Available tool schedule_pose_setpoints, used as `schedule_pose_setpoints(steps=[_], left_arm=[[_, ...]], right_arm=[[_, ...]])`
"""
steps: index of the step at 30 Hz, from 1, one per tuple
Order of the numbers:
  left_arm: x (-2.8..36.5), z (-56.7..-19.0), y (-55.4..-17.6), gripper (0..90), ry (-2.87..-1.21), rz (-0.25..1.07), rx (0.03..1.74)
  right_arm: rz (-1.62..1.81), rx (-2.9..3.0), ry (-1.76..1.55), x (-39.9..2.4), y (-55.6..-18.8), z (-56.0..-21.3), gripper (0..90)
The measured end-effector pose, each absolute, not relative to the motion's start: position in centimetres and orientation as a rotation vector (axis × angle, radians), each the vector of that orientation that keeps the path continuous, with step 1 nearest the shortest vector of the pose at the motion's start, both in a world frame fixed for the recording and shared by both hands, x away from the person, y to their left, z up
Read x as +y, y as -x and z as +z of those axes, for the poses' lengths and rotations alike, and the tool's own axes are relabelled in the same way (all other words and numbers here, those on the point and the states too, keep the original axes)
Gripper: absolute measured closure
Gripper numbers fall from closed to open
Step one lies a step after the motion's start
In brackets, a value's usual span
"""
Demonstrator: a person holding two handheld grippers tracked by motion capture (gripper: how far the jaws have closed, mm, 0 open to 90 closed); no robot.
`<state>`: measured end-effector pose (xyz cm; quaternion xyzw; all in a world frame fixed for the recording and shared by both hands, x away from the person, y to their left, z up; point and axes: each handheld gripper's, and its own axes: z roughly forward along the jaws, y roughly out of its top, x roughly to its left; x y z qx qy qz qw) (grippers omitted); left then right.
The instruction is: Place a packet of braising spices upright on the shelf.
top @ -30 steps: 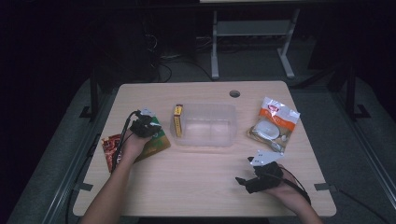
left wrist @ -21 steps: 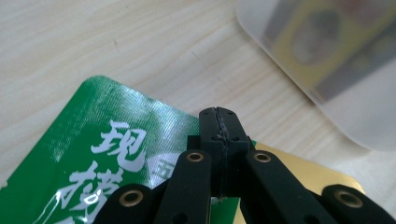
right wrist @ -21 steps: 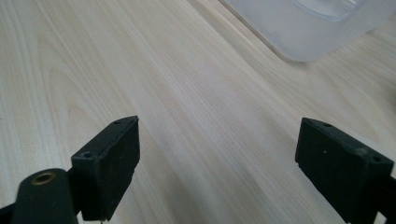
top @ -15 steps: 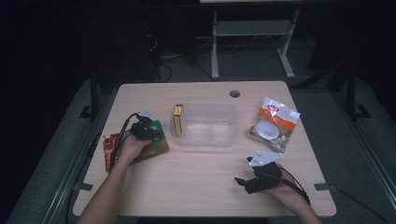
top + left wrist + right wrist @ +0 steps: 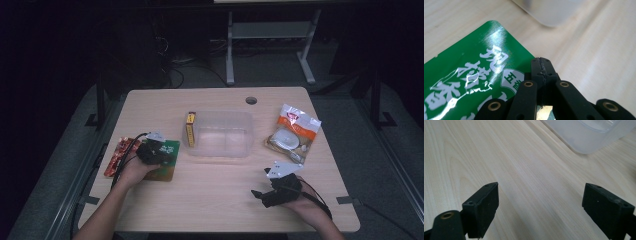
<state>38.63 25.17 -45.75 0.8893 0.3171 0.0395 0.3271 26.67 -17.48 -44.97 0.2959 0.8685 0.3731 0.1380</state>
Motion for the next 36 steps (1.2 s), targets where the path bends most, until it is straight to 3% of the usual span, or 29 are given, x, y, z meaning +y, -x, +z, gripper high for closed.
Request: schedule_pose_setpoints(steps=[19, 36], left_arm=[[24.2, -46.0, -34.3, 90.0, -2.328, -0.014, 0.693], [18.1, -46.4, -32.0, 90.0, -2.354, -0.14, 0.451]], right_arm=[[1.082, 2.514, -0.854, -17.4, -26.8, -45.0, 13.6], [1.087, 2.52, -0.842, -17.3, -26.8, -45.0, 13.6]])
